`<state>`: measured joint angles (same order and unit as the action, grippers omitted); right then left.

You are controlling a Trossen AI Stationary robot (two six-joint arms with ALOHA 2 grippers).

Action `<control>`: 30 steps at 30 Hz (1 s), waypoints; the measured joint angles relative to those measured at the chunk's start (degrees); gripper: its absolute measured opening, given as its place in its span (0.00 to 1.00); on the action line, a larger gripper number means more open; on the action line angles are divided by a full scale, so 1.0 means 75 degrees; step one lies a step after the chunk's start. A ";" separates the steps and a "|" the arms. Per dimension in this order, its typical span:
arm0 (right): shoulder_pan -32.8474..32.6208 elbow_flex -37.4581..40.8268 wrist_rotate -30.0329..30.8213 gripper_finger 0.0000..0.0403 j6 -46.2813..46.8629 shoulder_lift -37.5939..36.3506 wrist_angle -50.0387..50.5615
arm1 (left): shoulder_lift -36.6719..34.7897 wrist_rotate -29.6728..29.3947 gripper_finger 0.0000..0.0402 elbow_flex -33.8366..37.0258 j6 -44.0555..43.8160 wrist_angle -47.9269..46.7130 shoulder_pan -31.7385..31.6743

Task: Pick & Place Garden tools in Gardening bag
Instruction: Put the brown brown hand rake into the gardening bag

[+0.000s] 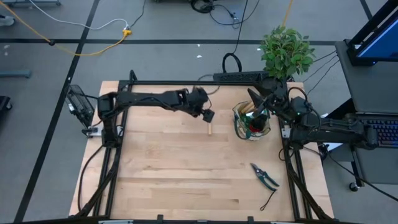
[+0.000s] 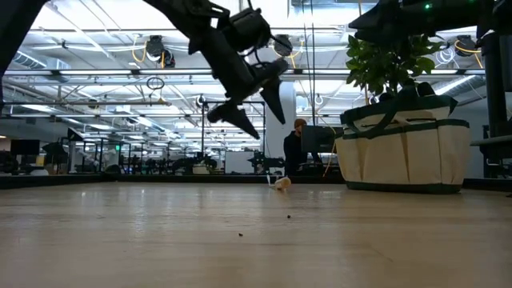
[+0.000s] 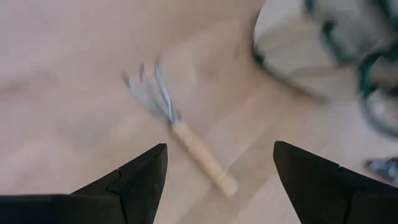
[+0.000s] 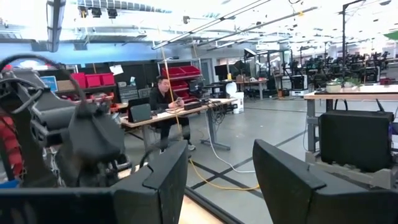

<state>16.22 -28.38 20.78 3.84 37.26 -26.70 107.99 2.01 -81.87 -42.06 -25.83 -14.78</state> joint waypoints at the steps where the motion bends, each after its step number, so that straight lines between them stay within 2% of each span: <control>1: -0.0002 0.0000 -0.0002 0.44 0.0000 -0.0002 -0.0002 | 0.0111 0.0038 0.73 0.0002 -0.0107 -0.0067 0.0056; 7: -0.0002 0.0000 -0.0007 0.44 0.0000 0.0003 -0.0006 | 0.0643 0.0066 0.73 0.0003 -0.1166 0.0051 0.0266; 19: -0.0017 0.0000 -0.0043 0.44 0.0025 0.0001 -0.0007 | 0.1556 -0.0078 0.73 -0.0295 -0.2011 0.0410 0.0418; 30: -0.0051 0.0000 -0.0246 0.44 0.0195 0.0000 -0.0006 | 0.2477 -0.0070 0.72 -0.1325 -0.2235 -0.1037 0.0451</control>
<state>15.84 -28.38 18.94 5.30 37.26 -26.74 126.57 1.48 -91.81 -58.83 -33.61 -11.39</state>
